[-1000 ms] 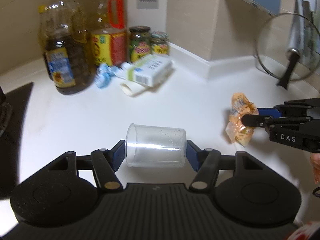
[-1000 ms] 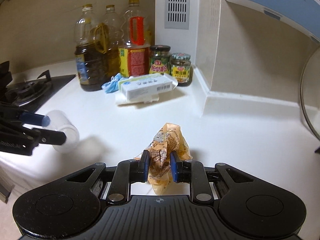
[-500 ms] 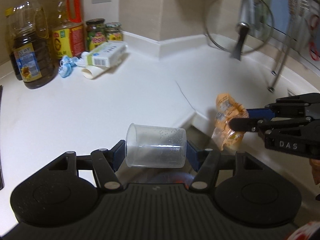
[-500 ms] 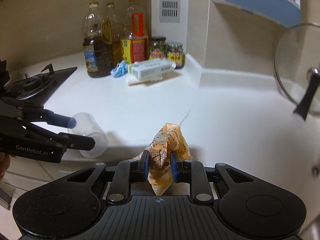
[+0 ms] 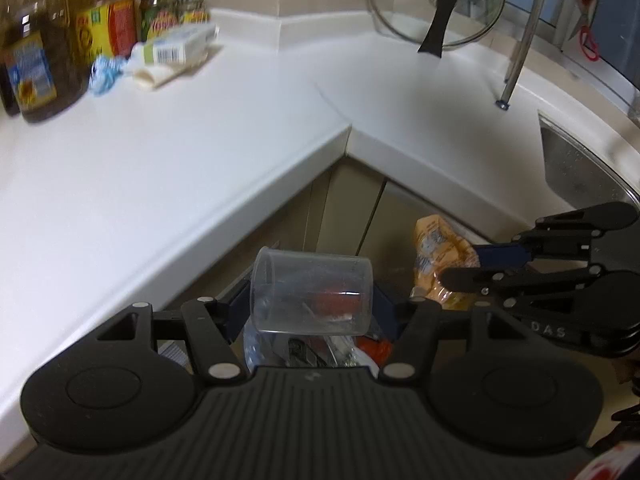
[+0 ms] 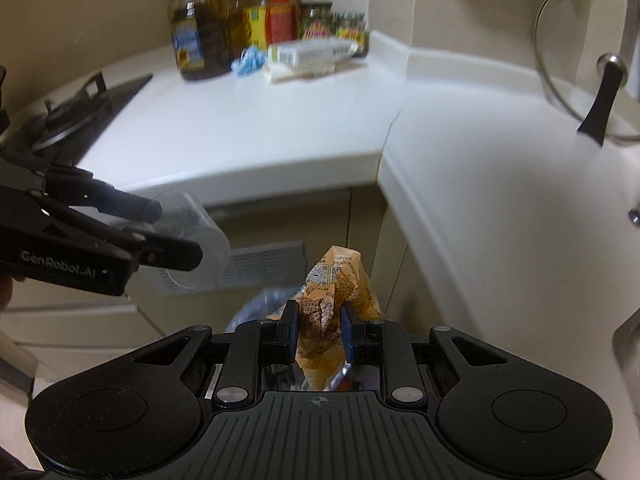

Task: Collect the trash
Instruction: 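Carry the cup and snack wrapper down over the wastebasket with both grippers, then open the left gripper to drop the cup while the right gripper releases the wrapper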

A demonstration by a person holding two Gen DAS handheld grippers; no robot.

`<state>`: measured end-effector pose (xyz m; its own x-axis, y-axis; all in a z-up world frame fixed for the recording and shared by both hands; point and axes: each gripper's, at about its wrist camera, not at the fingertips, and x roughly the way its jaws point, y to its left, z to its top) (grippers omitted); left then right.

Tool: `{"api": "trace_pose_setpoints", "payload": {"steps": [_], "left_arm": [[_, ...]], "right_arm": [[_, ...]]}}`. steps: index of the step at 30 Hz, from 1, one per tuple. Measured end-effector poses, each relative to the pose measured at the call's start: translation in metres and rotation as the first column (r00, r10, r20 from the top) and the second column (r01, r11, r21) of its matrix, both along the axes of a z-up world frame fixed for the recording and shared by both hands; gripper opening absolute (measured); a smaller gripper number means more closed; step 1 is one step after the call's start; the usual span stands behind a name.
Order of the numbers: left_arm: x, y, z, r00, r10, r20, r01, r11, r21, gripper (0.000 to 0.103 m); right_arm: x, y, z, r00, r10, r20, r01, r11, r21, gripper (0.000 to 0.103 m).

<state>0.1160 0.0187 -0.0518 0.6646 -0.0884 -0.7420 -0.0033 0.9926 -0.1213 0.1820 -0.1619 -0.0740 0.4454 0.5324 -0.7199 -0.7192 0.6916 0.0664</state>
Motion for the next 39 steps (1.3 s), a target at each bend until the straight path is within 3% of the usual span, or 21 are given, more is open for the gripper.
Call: {"api": "trace_pose_setpoints", "payload": {"steps": [8,17,39], "left_arm": [[0.013,-0.002,-0.042,0.992,0.037,-0.118,-0.044,0.998,-0.055,0.061],[0.039,-0.012,-0.068,0.981,0.013,-0.194,-0.024,0.998,-0.050,0.061],[0.064,-0.017,-0.112,0.960,0.027,-0.279,-0.048,0.997,-0.066,0.061]], "right_arm": [[0.017,0.005,-0.035,0.998,0.026,-0.057,-0.028,0.999,-0.044,0.022],[0.026,0.008,-0.067,0.994,0.077,-0.074,-0.086,0.989,-0.118,0.022],[0.037,0.020,-0.120,0.989,0.093,-0.114,-0.112,0.978,-0.176,0.022]]}}
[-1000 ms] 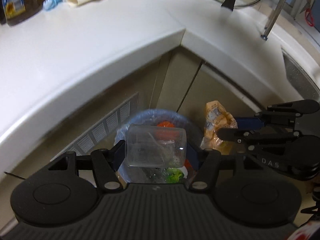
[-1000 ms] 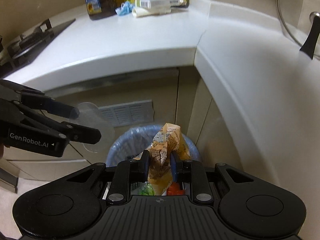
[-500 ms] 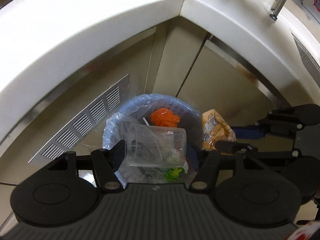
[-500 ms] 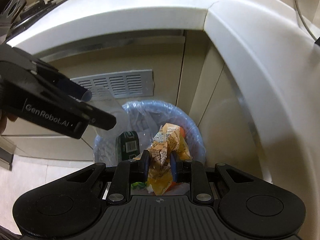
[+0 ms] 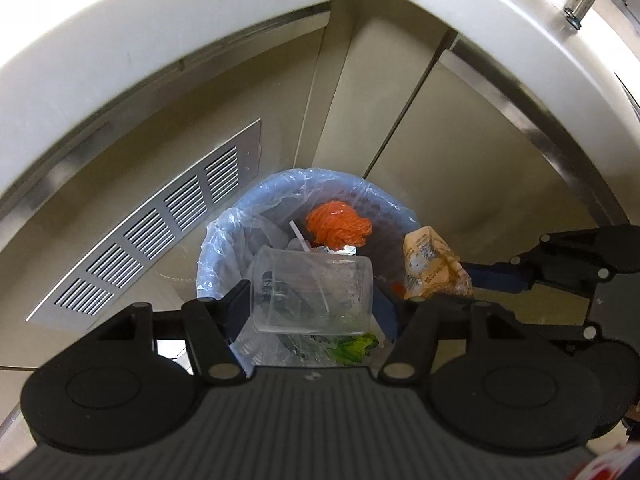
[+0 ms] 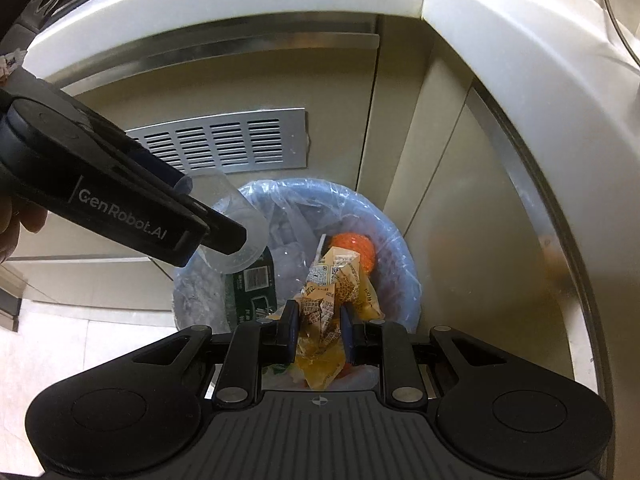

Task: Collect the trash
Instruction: 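Open the left gripper to drop the cup while the right gripper releases the wrapper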

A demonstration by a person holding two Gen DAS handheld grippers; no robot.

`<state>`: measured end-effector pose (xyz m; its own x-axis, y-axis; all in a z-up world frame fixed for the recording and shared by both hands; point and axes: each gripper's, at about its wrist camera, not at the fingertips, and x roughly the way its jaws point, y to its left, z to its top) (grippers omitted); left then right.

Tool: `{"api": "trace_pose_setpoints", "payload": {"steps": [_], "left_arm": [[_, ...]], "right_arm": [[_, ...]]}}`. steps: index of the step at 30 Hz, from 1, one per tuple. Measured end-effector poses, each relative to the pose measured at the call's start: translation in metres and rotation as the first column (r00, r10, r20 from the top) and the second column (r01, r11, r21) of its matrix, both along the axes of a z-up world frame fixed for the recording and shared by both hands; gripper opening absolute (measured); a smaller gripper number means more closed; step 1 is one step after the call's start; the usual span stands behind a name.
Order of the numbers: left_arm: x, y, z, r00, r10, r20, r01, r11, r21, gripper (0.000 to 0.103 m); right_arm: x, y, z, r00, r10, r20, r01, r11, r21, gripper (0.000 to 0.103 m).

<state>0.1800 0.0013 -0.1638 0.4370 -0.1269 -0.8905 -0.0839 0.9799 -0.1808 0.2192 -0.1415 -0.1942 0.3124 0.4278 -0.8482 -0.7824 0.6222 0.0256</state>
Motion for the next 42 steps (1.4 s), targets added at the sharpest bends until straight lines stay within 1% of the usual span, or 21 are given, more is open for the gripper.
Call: {"api": "trace_pose_setpoints", "payload": {"steps": [8,13,14,15,17,20,28,32,39,40,41,42], "left_arm": [[0.010,0.001,-0.008,1.000,0.010,0.012,-0.010,1.000,-0.015,0.061],[0.023,-0.003,-0.013,0.999,0.027,0.028,-0.027,1.000,-0.003,0.061],[0.026,-0.004,-0.014,0.999,0.034,0.030,-0.035,0.999,0.008,0.064],[0.028,-0.005,-0.016,0.999,0.037,0.027,-0.037,0.999,0.009,0.069],[0.029,-0.004,-0.016,0.999,0.042,0.028,-0.042,0.999,0.002,0.070],[0.024,-0.003,-0.011,0.998,0.046,0.033,-0.046,0.999,0.003,0.070],[-0.002,0.011,-0.005,0.995,0.093,0.023,-0.093,0.996,-0.009,0.070],[-0.011,0.017,-0.003,0.993,0.114,0.022,-0.113,0.994,-0.005,0.070],[-0.017,0.022,-0.002,0.992,0.124,0.022,-0.124,0.992,-0.002,0.070],[-0.018,0.023,-0.002,0.992,0.126,0.023,-0.126,0.992,-0.002,0.070],[-0.019,0.024,-0.002,0.992,0.128,0.023,-0.128,0.992,-0.001,0.070],[-0.019,0.025,-0.001,0.991,0.128,0.024,-0.128,0.992,0.000,0.070]], "right_arm": [[-0.001,-0.006,-0.009,1.000,-0.011,-0.008,0.011,1.000,-0.007,0.022],[0.001,-0.012,-0.012,0.999,-0.030,-0.012,0.030,1.000,-0.005,0.022],[0.002,-0.013,-0.012,0.999,-0.031,-0.013,0.031,1.000,-0.005,0.022],[0.003,-0.014,-0.012,0.999,-0.031,-0.012,0.031,0.999,-0.006,0.022],[0.003,-0.015,-0.011,0.999,-0.033,-0.012,0.033,0.999,-0.006,0.022],[0.005,-0.014,-0.009,0.999,-0.036,-0.007,0.036,0.999,-0.002,0.022],[0.006,-0.003,-0.007,1.000,-0.018,0.004,0.018,1.000,0.017,0.022],[0.008,0.003,-0.009,1.000,-0.011,0.011,0.011,1.000,0.020,0.022],[0.011,0.012,-0.017,1.000,-0.011,0.025,0.011,1.000,0.011,0.023],[0.012,0.013,-0.018,1.000,-0.011,0.024,0.011,1.000,0.012,0.026],[0.011,0.014,-0.019,1.000,-0.011,0.023,0.010,1.000,0.011,0.037],[0.012,0.016,-0.021,1.000,-0.012,0.024,0.012,1.000,0.007,0.051]]}}
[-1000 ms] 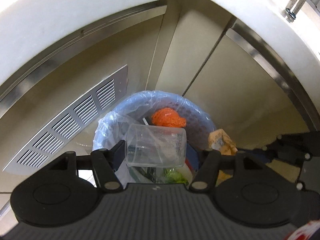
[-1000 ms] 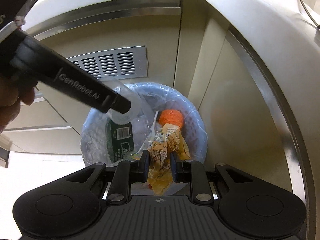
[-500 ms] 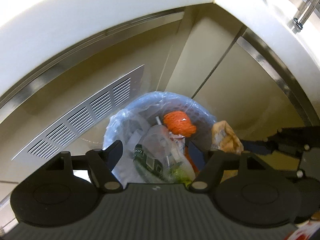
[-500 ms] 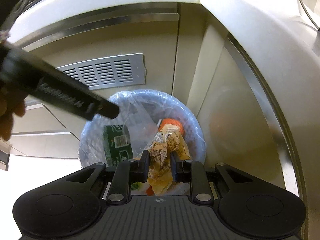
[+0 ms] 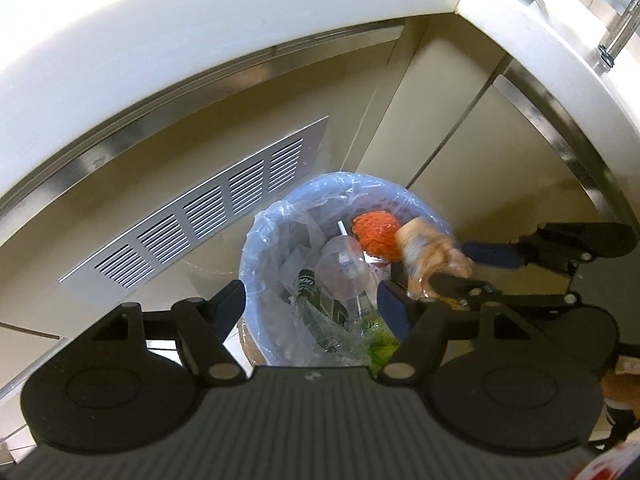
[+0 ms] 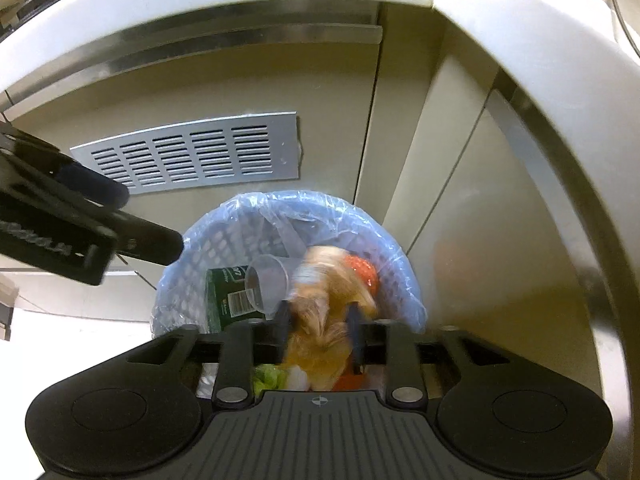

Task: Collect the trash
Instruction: 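Open the left gripper to drop the cup while the right gripper releases the wrapper, then raise both open grippers back over the counter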

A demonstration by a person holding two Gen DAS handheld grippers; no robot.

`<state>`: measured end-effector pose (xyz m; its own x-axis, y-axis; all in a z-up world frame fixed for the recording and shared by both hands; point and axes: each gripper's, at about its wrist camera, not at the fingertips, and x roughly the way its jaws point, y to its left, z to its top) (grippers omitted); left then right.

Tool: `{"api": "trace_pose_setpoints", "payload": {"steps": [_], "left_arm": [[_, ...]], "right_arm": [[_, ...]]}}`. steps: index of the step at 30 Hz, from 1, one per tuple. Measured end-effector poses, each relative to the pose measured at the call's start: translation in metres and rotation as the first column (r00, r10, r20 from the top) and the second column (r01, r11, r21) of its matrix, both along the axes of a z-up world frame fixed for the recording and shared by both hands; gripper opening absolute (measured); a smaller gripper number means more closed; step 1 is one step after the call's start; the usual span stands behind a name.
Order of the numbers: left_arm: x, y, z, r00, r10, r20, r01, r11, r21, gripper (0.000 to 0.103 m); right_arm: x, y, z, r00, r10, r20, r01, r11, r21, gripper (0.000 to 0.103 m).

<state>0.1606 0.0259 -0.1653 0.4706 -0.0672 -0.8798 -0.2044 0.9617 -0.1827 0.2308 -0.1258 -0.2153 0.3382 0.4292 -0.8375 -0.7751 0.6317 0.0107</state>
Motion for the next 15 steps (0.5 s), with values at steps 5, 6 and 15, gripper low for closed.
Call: {"api": "trace_pose_setpoints", "payload": {"steps": [5,6,15], "left_arm": [[-0.005,0.005,0.000,1.000,0.002,0.006,-0.002,1.000,0.005,0.070],[-0.006,0.006,0.001,1.000,0.002,0.008,-0.002,1.000,0.004,0.070],[-0.020,0.005,0.024,0.998,-0.023,0.067,0.023,1.000,-0.001,0.070]], "right_arm": [[0.003,-0.002,-0.005,1.000,-0.028,-0.014,0.028,1.000,0.007,0.058],[0.002,-0.002,-0.005,0.999,-0.030,-0.014,0.030,1.000,0.005,0.058],[-0.016,-0.007,0.020,0.999,-0.038,0.005,0.038,0.999,0.016,0.058]]}}
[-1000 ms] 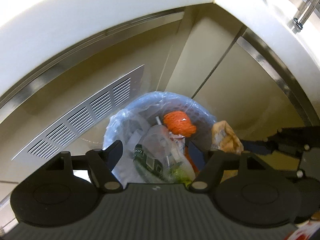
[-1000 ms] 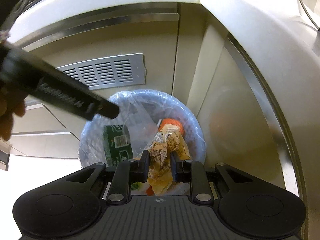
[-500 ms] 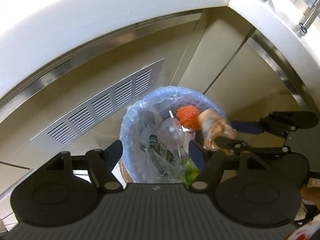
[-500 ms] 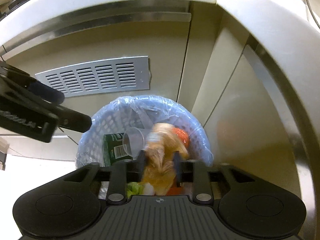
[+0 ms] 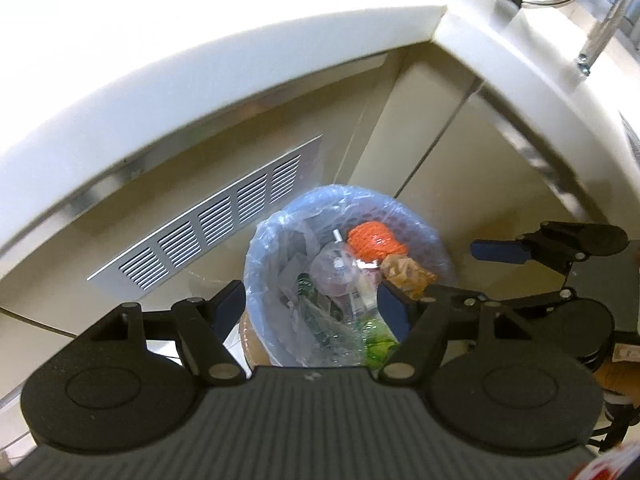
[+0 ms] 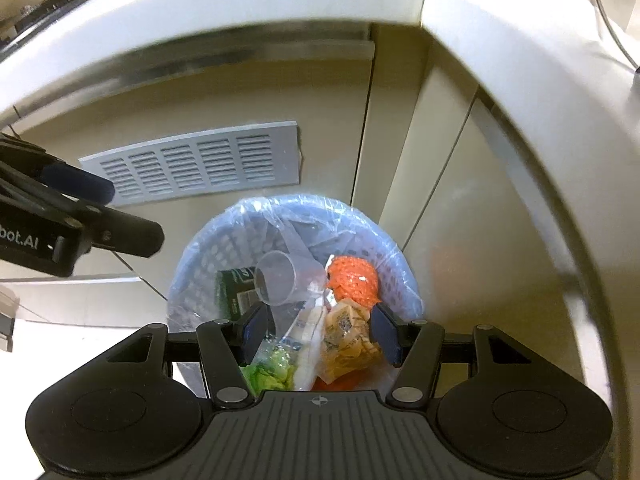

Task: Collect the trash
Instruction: 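Raise both open grippers back over the counter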

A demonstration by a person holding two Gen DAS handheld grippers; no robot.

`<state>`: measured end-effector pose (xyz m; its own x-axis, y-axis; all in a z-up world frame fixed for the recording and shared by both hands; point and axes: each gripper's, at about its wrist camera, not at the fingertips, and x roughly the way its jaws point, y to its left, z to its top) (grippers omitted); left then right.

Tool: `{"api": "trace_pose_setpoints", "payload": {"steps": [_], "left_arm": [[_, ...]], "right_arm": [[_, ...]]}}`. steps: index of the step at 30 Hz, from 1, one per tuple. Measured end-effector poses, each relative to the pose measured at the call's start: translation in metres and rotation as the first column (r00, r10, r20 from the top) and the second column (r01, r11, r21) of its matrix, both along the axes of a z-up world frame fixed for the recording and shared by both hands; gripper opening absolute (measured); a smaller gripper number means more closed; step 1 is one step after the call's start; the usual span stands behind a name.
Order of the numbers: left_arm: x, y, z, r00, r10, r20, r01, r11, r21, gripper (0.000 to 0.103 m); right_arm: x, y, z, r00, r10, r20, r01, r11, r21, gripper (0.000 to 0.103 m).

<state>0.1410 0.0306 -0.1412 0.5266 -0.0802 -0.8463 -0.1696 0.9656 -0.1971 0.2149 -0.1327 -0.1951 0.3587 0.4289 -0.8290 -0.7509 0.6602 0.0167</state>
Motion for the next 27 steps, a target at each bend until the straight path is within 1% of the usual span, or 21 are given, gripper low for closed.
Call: {"api": "trace_pose_setpoints", "payload": {"steps": [4,13,19,23,27], "left_arm": [[-0.007,-0.005,0.019,0.999,-0.021,0.043,0.020,1.000,0.008,0.070],[-0.019,-0.004,0.067,0.988,-0.015,0.152,0.010,0.999,0.033,0.070],[-0.020,-0.009,0.099,0.973,-0.008,0.230,-0.005,0.998,0.057,0.070],[-0.014,-0.007,0.119,0.961,0.014,0.276,-0.035,0.997,0.070,0.070],[-0.003,0.001,0.137,0.947,0.054,0.318,-0.084,0.993,0.081,0.071]], "right_arm": [[-0.009,-0.002,0.024,0.999,0.003,0.038,-0.004,1.000,0.026,0.058],[-0.020,-0.010,0.090,0.989,0.010,0.148,-0.026,0.994,0.108,0.058],[-0.021,-0.020,0.133,0.965,0.002,0.263,-0.048,0.985,0.167,0.058],[-0.011,-0.028,0.154,0.950,-0.033,0.310,-0.040,0.973,0.226,0.058],[0.010,-0.034,0.172,0.947,-0.075,0.313,-0.022,0.955,0.297,0.058]]}}
